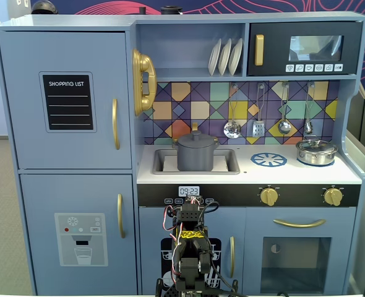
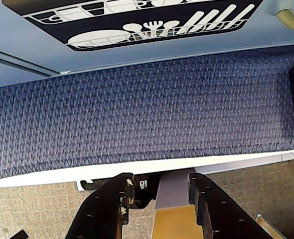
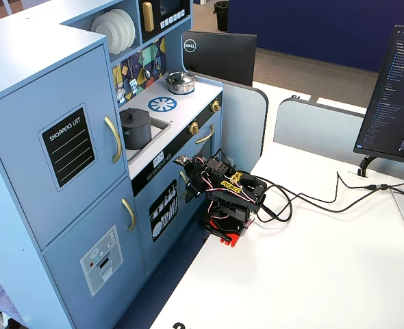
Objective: Take off the lid from the gray recipient and place it on the counter
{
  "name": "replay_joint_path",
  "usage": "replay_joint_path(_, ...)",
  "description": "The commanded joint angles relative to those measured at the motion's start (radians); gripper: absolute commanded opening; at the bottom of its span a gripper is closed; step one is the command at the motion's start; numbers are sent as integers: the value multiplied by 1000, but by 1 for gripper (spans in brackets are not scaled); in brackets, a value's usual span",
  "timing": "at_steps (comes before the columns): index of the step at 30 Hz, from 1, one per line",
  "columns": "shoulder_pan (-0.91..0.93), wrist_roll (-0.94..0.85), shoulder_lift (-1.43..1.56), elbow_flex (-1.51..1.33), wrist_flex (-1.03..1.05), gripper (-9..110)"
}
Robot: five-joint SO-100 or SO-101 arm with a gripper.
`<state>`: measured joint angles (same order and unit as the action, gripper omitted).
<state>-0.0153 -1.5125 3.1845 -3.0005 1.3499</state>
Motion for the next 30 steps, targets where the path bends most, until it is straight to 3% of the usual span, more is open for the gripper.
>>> replay_joint_path(1,71,9,-5,-3,178,0)
replay_joint_path(13,66,32,-6,-2,156,0)
replay_joint_path(17,83,51,-40,106,-81,0)
replay_joint_path(23,51,64,-296,594,-351,0)
replay_joint_path(30,80,-9,-376,736,-1002,9)
